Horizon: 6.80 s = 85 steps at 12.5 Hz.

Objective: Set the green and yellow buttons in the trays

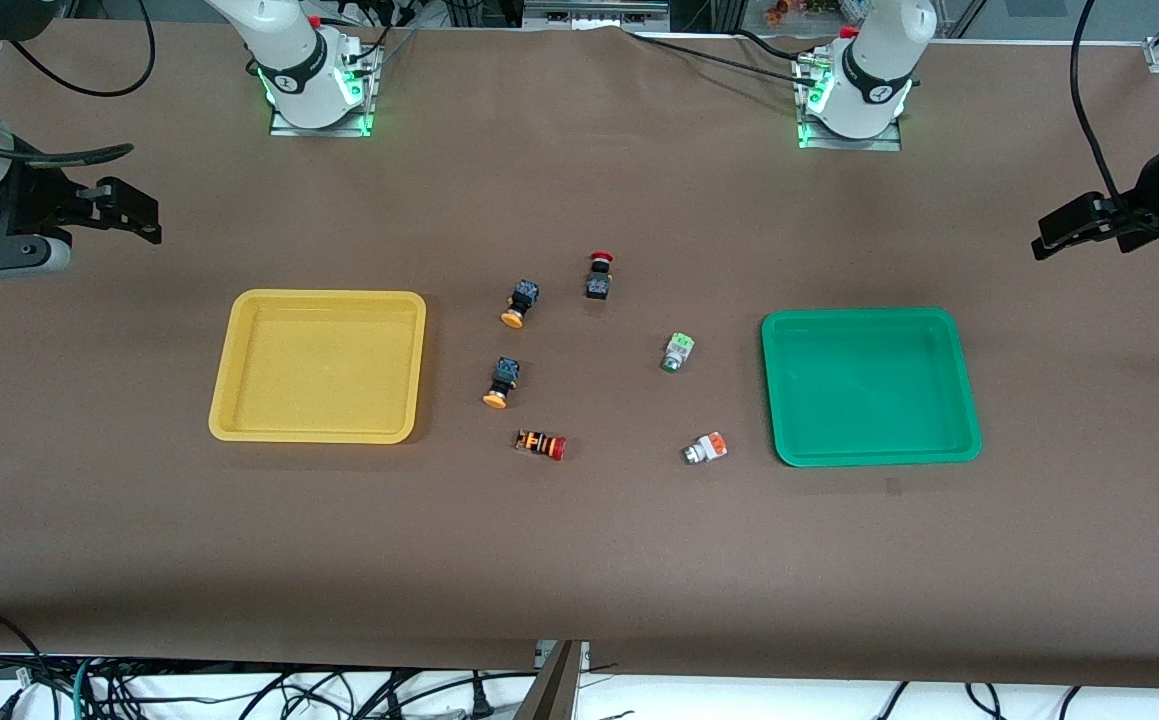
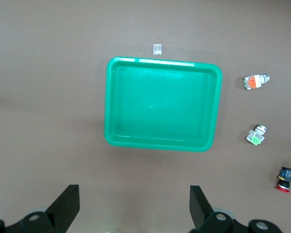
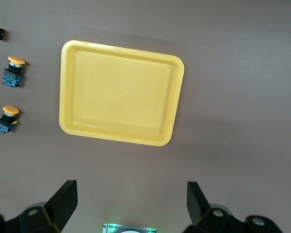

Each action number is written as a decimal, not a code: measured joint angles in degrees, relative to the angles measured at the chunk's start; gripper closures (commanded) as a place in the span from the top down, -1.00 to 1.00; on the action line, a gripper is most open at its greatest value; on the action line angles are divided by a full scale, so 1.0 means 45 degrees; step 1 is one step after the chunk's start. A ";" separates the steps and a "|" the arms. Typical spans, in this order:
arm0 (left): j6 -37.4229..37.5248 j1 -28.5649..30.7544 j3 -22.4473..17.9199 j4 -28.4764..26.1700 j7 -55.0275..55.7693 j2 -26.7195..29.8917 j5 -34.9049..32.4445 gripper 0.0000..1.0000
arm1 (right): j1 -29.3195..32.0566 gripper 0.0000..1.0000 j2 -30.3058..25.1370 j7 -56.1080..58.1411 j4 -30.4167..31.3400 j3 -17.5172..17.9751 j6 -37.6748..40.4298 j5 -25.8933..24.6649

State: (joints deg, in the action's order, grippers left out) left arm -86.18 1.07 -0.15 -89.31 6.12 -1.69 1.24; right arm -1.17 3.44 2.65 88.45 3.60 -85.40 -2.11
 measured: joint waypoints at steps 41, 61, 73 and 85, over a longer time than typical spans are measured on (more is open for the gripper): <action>-0.9353 -0.4725 0.1353 0.2750 -0.5916 -1.1363 -0.2279 -0.83 | -0.3965 -1.00 0.7603 -0.1874 0.0543 -0.2532 -0.6249 0.1391; -0.5481 0.0301 0.2394 0.0397 -0.8839 -0.7744 -0.2262 1.00 | -0.7546 0.95 0.7242 -0.9934 0.2691 -0.0141 -0.9460 0.3379; -0.5317 -0.3192 0.4658 -0.0043 0.1190 -0.7969 -0.2083 1.00 | -0.8151 -1.00 0.6850 -0.5876 0.2484 -0.2975 -0.7631 0.3360; -0.9329 -0.3501 0.4513 -0.2116 0.1654 -0.8797 -0.2084 -1.00 | -0.6700 1.00 0.6832 -0.1013 0.0137 -0.5769 -0.4827 0.3372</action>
State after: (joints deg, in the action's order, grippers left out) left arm -128.16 -14.68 20.16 -98.83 13.56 -41.27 -8.14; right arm -31.32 34.19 -1.90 89.07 -22.36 -107.12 13.06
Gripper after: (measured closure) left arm 0.485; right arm 0.000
